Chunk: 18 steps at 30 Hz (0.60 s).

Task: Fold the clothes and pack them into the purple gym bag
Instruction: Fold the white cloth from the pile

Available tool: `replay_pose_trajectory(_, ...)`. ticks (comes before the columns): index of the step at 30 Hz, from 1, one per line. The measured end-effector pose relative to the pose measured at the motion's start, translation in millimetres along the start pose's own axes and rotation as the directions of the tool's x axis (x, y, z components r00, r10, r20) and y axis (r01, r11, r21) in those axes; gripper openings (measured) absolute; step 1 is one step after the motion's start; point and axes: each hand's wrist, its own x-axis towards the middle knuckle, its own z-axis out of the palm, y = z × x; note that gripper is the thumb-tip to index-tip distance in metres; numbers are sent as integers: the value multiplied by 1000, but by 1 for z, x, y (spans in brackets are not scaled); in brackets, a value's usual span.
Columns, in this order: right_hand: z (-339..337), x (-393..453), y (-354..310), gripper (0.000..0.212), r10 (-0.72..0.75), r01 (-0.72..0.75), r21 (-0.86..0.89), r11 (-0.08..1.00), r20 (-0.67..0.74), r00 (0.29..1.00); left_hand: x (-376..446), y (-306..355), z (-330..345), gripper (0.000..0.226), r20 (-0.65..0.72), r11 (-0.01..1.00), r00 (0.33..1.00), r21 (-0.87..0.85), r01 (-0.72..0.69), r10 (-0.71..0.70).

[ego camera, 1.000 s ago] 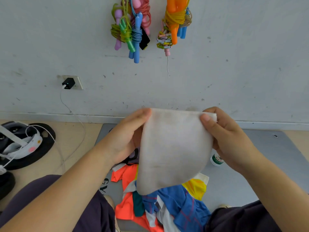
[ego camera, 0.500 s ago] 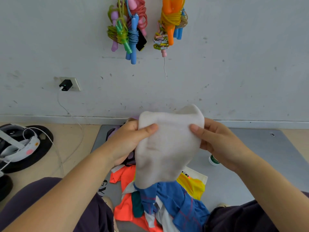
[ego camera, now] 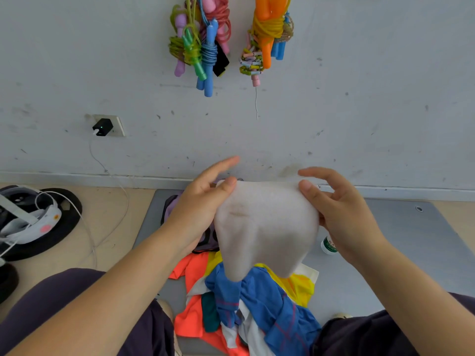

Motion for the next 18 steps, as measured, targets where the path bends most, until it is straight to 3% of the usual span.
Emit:
replay_pose_trajectory(2,-1,1,-1,38,8,-11,64,998,50,999,0,1,-1,23,27,1000,1000,19,-13,13)
replay_pose_trajectory(6,-7,3,-1,44,9,-31,109,994,196,981,2,1,-7,37,130,999,991,-10,-33,34)
replay_pose_trajectory(8,-7,3,0,41,-2,-4,31,1000,191,982,2,1,-10,37,124,999,991,21,-49,46)
replay_pose_trajectory(11,-6,3,2,29,-40,60,-162,985,123,992,3,0,-10,35,39,970,997,232,-78,70)
replay_pose_trajectory(18,-6,2,2,21,-187,201,-502,841,79,979,5,3,-15,19,1,873,989,469,-133,150)
